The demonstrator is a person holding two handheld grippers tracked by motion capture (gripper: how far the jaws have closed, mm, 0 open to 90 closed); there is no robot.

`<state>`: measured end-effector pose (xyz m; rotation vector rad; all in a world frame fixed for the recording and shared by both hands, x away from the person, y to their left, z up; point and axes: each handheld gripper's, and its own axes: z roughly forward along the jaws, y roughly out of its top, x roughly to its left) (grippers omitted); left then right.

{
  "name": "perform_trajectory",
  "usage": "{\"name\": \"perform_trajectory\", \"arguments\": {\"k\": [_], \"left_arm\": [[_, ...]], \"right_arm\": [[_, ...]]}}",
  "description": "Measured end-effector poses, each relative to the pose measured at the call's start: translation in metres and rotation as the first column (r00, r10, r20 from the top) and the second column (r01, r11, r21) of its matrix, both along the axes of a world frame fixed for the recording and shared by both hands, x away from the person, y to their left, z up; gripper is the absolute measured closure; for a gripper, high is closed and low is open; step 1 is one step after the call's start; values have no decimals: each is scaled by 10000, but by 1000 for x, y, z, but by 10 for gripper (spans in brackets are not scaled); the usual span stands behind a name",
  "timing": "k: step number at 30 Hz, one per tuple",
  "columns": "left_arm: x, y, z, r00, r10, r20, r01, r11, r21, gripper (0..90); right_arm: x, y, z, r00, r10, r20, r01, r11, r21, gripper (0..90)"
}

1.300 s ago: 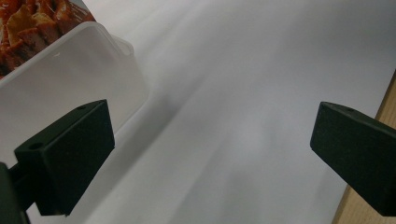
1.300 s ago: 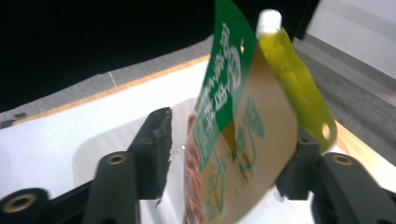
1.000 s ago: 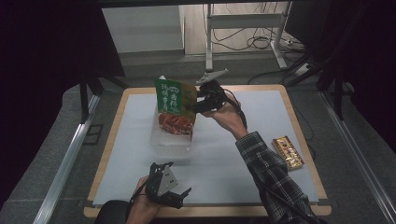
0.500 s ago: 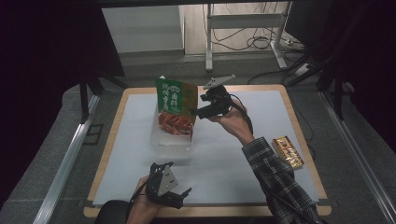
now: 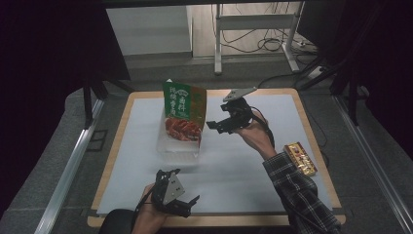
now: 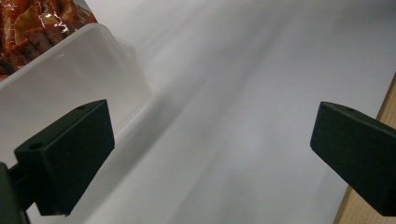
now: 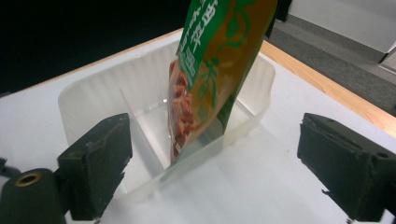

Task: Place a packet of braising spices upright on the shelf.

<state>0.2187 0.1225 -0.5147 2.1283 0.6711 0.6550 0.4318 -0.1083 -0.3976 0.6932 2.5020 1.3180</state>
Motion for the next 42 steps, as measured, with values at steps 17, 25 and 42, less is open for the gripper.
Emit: {"name": "perform_trajectory", "arguments": {"k": [17, 25, 42], "left_arm": [[-2, -1, 0, 9999, -51, 126, 52, 9999, -94, 0], [-2, -2, 1, 9998, -110, 191, 112, 9999, -86, 0], [-2, -3, 0, 9998, -138, 171, 137, 9999, 50, 0]], "right_arm": [[-20, -28, -17, 9995, -213, -232, 205, 9992, -333, 58], [-27, -40, -24, 9992, -367, -154, 360, 9985, -423, 58], [-44, -69, -39, 9965, -830, 67, 832, 9921, -936, 58]]}}
